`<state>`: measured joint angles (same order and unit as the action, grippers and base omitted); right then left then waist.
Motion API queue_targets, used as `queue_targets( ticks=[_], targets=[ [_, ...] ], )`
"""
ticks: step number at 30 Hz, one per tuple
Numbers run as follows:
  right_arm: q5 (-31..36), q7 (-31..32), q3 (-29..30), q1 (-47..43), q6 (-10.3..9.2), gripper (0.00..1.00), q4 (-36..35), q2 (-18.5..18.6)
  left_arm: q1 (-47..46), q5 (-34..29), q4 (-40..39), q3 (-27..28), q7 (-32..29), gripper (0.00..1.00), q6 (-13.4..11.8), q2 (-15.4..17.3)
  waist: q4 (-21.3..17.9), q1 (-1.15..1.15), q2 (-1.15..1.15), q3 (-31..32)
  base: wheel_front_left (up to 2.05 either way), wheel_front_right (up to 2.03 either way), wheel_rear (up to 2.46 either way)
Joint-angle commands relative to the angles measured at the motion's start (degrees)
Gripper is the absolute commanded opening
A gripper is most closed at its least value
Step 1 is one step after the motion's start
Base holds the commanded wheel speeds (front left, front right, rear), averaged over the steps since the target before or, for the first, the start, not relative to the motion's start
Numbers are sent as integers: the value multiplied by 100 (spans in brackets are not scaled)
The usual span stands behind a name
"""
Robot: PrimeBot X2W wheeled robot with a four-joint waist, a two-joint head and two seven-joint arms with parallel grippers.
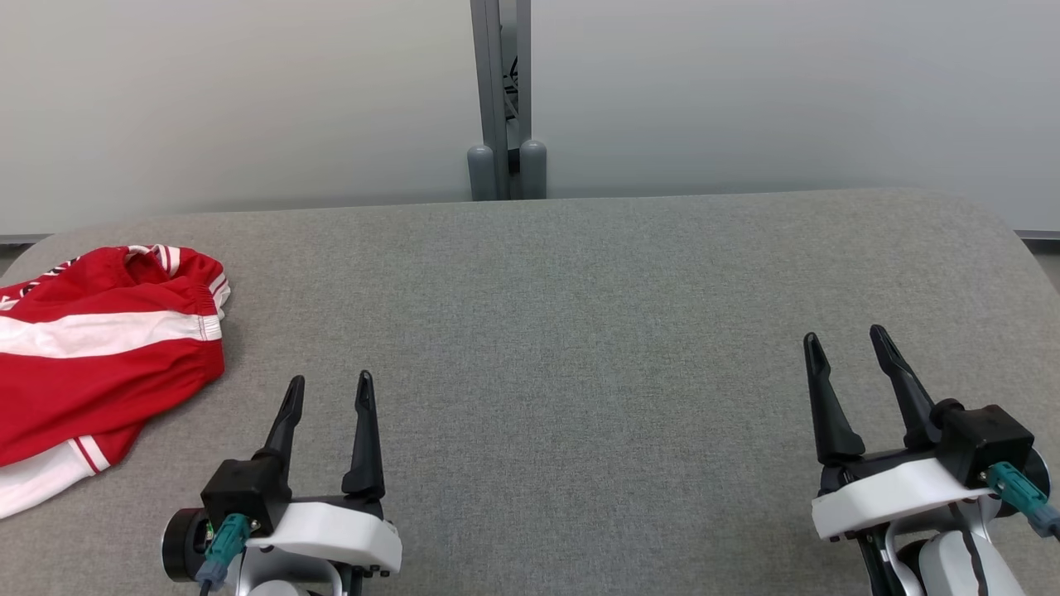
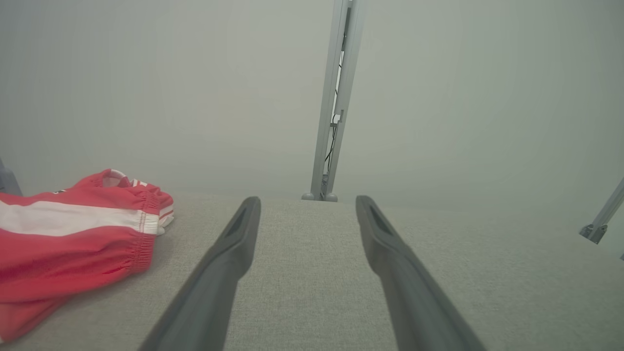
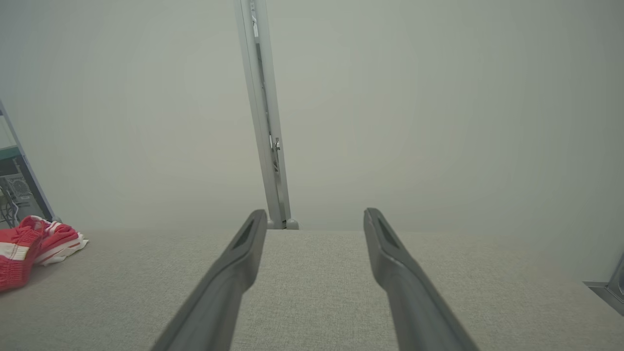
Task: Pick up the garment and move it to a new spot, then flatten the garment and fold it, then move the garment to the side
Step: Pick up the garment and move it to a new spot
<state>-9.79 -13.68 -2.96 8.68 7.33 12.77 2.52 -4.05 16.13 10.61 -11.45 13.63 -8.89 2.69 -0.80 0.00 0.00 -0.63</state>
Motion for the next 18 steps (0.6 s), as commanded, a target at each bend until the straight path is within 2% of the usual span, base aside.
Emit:
queue_targets(
  ticks=[1,5,10,18],
  targets=[
    [141,-73,4,38,26,100,27,57,-101,37,43,10,47,100,15,30,-1,0,0,2,0,0,0],
    [212,-110,11,49,27,100,62,58,-127,27,132,8,95,100,83,29,13,0,0,1,0,0,0],
    [323,-152,28,59,27,100,61,60,-148,-36,152,-17,153,100,41,32,102,0,0,-38,0,0,0],
    [270,-157,-53,30,28,100,-76,59,-140,19,94,106,160,100,84,30,560,0,0,-141,0,0,0]
  ],
)
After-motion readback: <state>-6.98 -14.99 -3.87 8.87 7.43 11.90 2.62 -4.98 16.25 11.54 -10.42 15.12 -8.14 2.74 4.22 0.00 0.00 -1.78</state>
